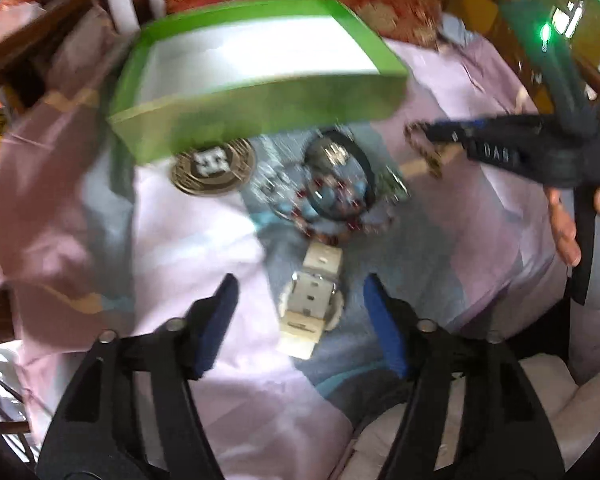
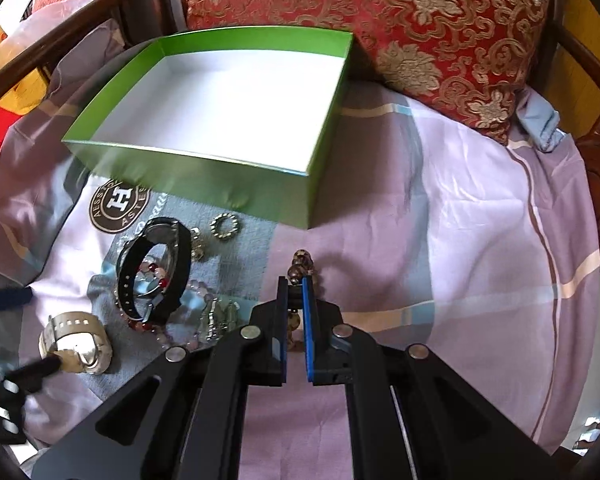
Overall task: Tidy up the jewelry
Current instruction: 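Carry the cream watch into the green box with the left gripper while the right drops the brown bracelet there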
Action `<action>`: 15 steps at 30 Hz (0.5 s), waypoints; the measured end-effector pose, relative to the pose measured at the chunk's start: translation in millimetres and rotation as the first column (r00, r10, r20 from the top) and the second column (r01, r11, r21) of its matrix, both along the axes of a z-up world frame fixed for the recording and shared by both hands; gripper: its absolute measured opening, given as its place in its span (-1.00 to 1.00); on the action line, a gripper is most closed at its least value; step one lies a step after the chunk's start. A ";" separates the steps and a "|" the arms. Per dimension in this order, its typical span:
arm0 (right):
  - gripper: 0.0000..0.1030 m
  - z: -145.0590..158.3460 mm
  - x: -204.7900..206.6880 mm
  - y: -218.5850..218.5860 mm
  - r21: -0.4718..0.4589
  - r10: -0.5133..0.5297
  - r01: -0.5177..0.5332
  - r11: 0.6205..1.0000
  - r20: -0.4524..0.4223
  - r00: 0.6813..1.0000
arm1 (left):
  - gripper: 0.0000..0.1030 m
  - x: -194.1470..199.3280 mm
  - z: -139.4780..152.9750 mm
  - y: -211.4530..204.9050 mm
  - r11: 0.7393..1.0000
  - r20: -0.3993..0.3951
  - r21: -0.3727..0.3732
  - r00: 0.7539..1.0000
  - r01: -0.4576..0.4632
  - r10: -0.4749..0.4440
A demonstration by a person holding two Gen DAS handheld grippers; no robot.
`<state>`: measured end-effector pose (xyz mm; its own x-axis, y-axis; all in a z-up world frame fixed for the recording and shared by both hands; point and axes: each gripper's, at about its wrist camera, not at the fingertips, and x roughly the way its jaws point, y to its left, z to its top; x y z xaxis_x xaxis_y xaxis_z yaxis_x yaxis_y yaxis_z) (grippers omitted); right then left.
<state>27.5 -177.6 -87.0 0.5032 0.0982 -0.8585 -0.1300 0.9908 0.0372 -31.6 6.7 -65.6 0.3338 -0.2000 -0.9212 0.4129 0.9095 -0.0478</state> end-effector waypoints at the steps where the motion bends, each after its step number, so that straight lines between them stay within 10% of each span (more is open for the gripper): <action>1: -0.87 0.0 -0.1 1.3 0.000 0.003 -0.003 1.000 -0.001 1.000 | -0.13 2.0 -7.7 -2.7 1.000 -0.026 0.001 1.000 0.003 -0.003; 3: -0.87 0.0 -0.1 2.8 0.000 0.006 -0.006 1.000 0.000 1.000 | -0.51 7.6 -21.6 -4.1 1.000 -0.073 0.010 0.997 -0.009 0.010; 15: -0.87 46.3 3.0 -1.4 0.010 0.014 -0.015 1.000 0.103 0.995 | -0.60 36.4 32.3 5.6 0.995 0.114 -0.043 0.989 -0.090 0.095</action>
<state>30.6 -179.0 -40.6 0.5875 0.1149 -0.8011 -0.1479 0.9884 0.0333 4.9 12.3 -33.3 0.4562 -0.1973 -0.8677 0.3319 0.9425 -0.0398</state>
